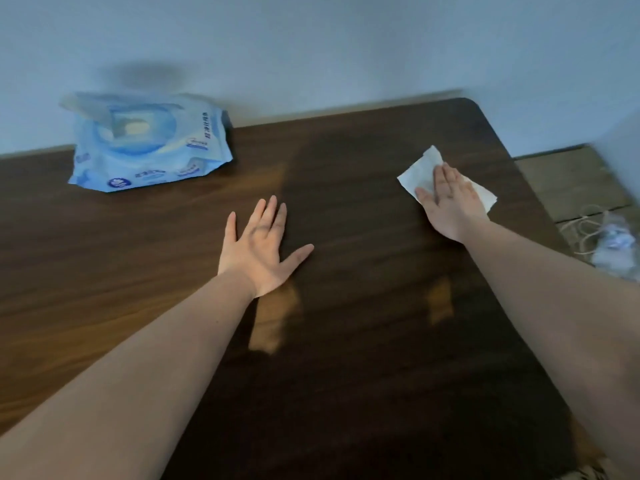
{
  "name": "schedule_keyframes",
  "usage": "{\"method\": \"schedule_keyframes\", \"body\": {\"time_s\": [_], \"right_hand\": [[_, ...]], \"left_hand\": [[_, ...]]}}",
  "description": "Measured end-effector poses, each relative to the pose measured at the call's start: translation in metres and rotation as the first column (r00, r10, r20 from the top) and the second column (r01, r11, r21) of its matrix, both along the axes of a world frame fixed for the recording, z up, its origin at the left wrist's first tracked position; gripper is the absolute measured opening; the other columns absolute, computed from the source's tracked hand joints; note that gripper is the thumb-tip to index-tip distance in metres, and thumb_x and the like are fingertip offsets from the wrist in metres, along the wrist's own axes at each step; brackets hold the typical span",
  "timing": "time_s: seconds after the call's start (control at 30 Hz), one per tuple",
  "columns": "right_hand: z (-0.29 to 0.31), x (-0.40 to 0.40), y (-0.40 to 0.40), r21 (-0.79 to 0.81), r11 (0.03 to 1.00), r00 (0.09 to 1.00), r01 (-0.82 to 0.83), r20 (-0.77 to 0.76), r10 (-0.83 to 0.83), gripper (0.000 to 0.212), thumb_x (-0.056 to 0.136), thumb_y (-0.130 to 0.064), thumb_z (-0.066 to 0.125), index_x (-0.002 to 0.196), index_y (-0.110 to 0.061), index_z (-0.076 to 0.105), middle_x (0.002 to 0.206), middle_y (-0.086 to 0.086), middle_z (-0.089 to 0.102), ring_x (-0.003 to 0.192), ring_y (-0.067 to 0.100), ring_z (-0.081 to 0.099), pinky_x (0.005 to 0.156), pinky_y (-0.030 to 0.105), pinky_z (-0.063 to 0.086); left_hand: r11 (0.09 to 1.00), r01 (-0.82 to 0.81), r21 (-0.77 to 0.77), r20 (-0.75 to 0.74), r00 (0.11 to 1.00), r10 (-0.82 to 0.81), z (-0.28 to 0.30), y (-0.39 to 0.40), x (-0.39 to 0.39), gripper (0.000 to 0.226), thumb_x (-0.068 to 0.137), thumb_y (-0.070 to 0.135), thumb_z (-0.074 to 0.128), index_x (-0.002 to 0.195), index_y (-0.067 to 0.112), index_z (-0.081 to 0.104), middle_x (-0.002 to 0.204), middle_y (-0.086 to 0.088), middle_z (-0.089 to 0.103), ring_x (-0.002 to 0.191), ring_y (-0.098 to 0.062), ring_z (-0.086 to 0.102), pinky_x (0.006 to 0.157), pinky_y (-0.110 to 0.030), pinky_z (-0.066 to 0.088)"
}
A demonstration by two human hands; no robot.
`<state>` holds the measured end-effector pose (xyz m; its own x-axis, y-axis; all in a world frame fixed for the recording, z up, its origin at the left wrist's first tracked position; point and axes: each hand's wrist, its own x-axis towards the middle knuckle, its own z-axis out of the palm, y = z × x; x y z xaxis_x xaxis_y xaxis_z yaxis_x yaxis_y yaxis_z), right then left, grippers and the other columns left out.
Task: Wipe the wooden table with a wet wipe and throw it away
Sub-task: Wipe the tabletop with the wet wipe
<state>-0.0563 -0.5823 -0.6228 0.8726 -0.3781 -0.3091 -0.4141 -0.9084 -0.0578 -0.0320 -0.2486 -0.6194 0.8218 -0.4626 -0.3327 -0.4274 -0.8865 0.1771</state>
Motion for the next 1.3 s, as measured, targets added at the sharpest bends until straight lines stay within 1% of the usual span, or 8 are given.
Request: {"method": "schedule_keyframes", "body": {"time_s": [0.1, 0.2, 0.37, 0.5, 0.7, 0.9, 1.13, 1.3], "right_hand": [[-0.001, -0.018, -0.031, -0.028, 0.998, 0.998, 0.063, 0.005, -0.062, 0.072, 0.095, -0.058, 0.013, 0.15, -0.014, 0.0, 0.16, 0.003, -0.002, 0.146, 0.018, -0.003, 0.118, 0.036, 0.0], [-0.003, -0.029, -0.047, -0.041, 0.994, 0.995, 0.099, -0.002, -0.099, 0.072, 0.095, -0.059, 0.012, 0.151, -0.014, 0.0, 0.16, 0.003, -0.002, 0.146, 0.018, -0.004, 0.118, 0.036, 0.0], [-0.001, -0.05, -0.036, -0.009, 0.989, 0.989, 0.148, -0.004, -0.148, 0.07, 0.096, -0.056, 0.013, 0.15, -0.013, -0.003, 0.16, 0.004, -0.004, 0.146, 0.019, -0.006, 0.117, 0.036, -0.002], [0.003, -0.072, -0.005, 0.011, 0.992, 0.991, 0.129, -0.039, -0.128, 0.069, 0.097, -0.054, 0.012, 0.149, -0.014, -0.007, 0.16, 0.004, -0.008, 0.145, 0.018, -0.009, 0.116, 0.036, -0.005], [0.001, -0.087, 0.076, 0.057, 0.997, 0.995, -0.056, -0.084, 0.06, 0.066, 0.097, -0.052, 0.005, 0.147, -0.014, -0.016, 0.158, 0.005, -0.018, 0.143, 0.016, -0.017, 0.114, 0.033, -0.013], [0.004, -0.079, 0.181, 0.085, 0.963, 0.962, -0.255, -0.078, 0.262, 0.066, 0.096, -0.053, 0.003, 0.146, -0.015, -0.018, 0.157, 0.005, -0.02, 0.143, 0.017, -0.018, 0.114, 0.034, -0.014], [0.004, -0.069, 0.343, 0.156, 0.822, 0.831, -0.548, -0.015, 0.557, 0.067, 0.096, -0.054, 0.007, 0.148, -0.015, -0.013, 0.158, 0.002, -0.017, 0.143, 0.014, -0.019, 0.113, 0.032, -0.016], [0.002, -0.061, 0.455, 0.177, 0.708, 0.719, -0.684, -0.003, 0.695, 0.067, 0.096, -0.054, 0.008, 0.148, -0.016, -0.011, 0.158, 0.003, -0.016, 0.143, 0.015, -0.018, 0.114, 0.033, -0.014]], "left_hand": [[0.999, -0.006, 0.045, 0.055, 0.998, 0.004, -0.005, -0.004, -0.001, 0.089, 0.08, 0.08, 0.005, 0.151, 0.027, -0.007, 0.16, 0.007, -0.013, 0.145, -0.011, -0.015, 0.117, -0.049, -0.008], [0.998, -0.015, 0.068, 0.067, 0.998, 0.011, -0.005, -0.008, -0.001, 0.089, 0.079, 0.08, 0.003, 0.151, 0.027, -0.007, 0.16, 0.006, -0.012, 0.145, -0.011, -0.014, 0.117, -0.049, -0.007], [0.996, -0.011, 0.094, 0.038, 0.999, 0.007, -0.002, -0.012, -0.002, 0.09, 0.079, 0.079, 0.003, 0.15, 0.025, -0.009, 0.159, 0.004, -0.015, 0.145, -0.013, -0.015, 0.116, -0.049, -0.007], [0.996, -0.014, 0.084, -0.051, 0.999, 0.019, 0.006, -0.011, -0.004, 0.089, 0.082, 0.077, 0.009, 0.151, 0.025, -0.008, 0.16, 0.003, -0.015, 0.145, -0.014, -0.014, 0.117, -0.047, -0.006], [1.0, -0.008, 0.03, -0.042, 0.999, 0.009, 0.025, 0.033, -0.032, 0.084, 0.084, 0.074, 0.009, 0.151, 0.026, -0.007, 0.16, 0.005, -0.013, 0.146, -0.013, -0.012, 0.118, -0.045, -0.005], [0.982, -0.162, 0.093, -0.051, 0.985, 0.168, 0.035, 0.128, -0.059, 0.083, 0.085, 0.074, 0.012, 0.151, 0.025, -0.008, 0.159, 0.005, -0.014, 0.146, -0.013, -0.013, 0.117, -0.045, -0.003], [0.914, -0.387, 0.12, -0.003, 0.921, 0.39, 0.033, 0.262, -0.108, 0.083, 0.086, 0.073, 0.011, 0.151, 0.024, -0.009, 0.159, 0.005, -0.015, 0.145, -0.012, -0.014, 0.118, -0.044, -0.003], [0.813, -0.557, 0.168, -0.015, 0.824, 0.567, 0.033, 0.359, -0.151, 0.093, 0.078, 0.079, 0.009, 0.15, 0.023, -0.01, 0.159, 0.004, -0.015, 0.145, -0.012, -0.015, 0.118, -0.044, -0.002]]}}
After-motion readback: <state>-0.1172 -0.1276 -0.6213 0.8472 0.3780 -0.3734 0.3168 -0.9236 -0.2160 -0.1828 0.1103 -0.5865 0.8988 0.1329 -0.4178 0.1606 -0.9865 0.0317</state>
